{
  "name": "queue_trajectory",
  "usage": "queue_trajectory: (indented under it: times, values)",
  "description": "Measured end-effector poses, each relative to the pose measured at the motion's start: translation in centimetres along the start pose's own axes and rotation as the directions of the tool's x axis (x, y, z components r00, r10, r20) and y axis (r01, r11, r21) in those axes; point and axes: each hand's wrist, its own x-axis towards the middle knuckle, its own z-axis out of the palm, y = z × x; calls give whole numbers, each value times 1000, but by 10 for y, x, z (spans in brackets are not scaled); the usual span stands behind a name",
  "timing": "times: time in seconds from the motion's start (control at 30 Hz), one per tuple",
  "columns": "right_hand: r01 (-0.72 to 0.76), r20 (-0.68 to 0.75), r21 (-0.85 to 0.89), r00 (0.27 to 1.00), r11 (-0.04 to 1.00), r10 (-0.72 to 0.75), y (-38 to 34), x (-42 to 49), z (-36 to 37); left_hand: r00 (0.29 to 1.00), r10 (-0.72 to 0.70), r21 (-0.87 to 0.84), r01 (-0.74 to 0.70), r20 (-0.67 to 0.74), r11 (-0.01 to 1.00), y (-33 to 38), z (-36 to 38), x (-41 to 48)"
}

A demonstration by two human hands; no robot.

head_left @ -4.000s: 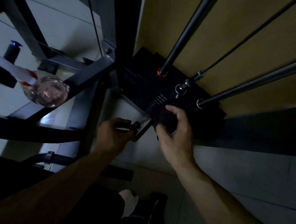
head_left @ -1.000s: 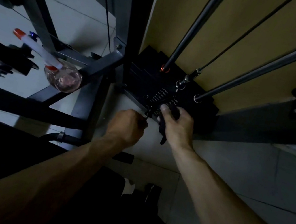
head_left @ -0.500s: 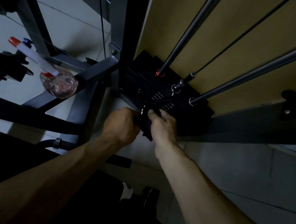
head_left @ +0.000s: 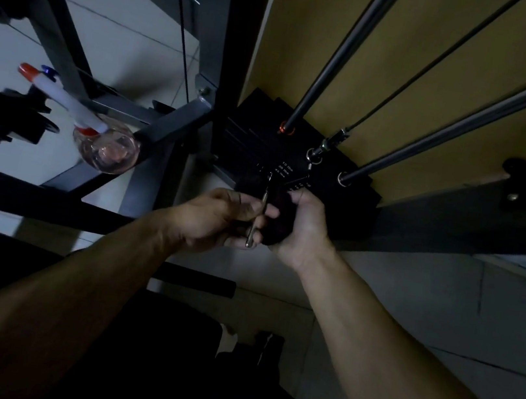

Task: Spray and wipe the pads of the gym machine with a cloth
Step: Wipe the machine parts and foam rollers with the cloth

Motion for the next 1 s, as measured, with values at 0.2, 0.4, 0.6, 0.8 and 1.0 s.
queue_trajectory:
  times: [0.2,0.4,0.6,0.8,1.0]
  values:
    - [-6,-15,-79,1000,997,5,4,6,1,994,-92,56,89,50,994,9,2,-1]
    - [294,-117,-361,927,885,-355,26,15,-7,918,238,838,153,-317,524,7,0,16]
    - [624,68,-623,644,472,-762,39,3,2,805,539,967,166,-247,196,-9,15,16]
    - [507,371,-861,683,42,-628,14,20,-7,820,568,992,115,-71,-43,-22,15,0]
    - [344,-92,-466,898,815,-431,18,16,2,875,448,967,77,-183,245,-19,8,8]
